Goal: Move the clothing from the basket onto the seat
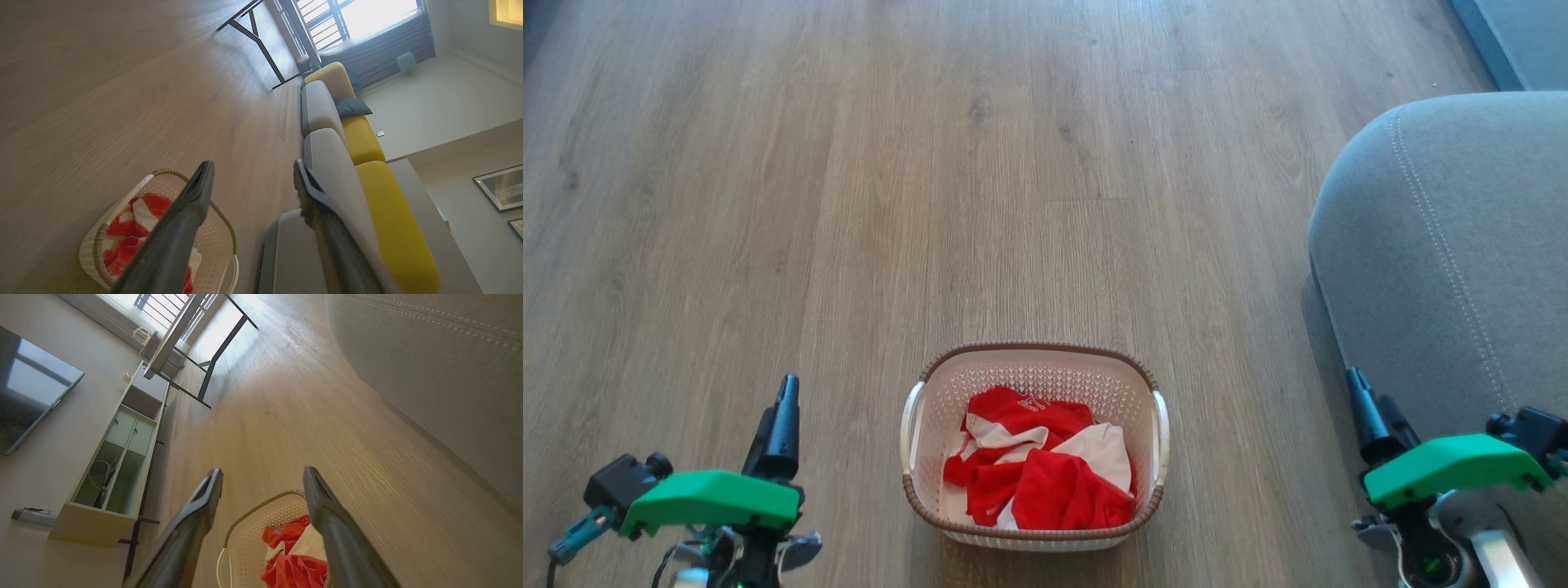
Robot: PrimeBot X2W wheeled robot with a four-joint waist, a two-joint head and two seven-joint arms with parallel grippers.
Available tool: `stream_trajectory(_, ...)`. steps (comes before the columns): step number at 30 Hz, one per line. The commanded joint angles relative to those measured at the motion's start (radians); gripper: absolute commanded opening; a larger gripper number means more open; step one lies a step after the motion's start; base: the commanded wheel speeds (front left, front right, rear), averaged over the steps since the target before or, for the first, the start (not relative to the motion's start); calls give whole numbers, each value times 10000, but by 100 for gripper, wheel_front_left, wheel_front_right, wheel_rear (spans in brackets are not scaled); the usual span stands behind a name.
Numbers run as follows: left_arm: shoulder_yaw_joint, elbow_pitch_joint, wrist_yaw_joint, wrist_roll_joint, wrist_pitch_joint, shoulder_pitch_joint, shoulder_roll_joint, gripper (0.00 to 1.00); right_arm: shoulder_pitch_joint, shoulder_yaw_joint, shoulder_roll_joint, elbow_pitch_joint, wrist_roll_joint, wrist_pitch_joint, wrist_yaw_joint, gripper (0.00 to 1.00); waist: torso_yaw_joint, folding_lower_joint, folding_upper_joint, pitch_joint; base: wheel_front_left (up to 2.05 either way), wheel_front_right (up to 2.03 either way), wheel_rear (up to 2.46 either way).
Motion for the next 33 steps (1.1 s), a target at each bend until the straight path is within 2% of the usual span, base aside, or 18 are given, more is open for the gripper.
stream_trajectory(1, 69, -370, -30, 373, -120, -584, 103, 100, -617, 229, -302, -391, -328, -145, 29, 100, -1, 0, 0, 2, 0, 0, 0)
stream_trajectory(15, -122, -399, -40, 2144, -560, -615, 175, 100, -931, 1178, -1000, -460, -1834, -584, 38, 100, -22, 0, 0, -11, 0, 0, 0)
stream_trajectory(33, -374, -380, -51, 4249, -1089, -728, 330, 100, -1073, 1848, -1501, -542, -3874, -1113, 48, 100, -63, 0, 0, -45, 0, 0, 0)
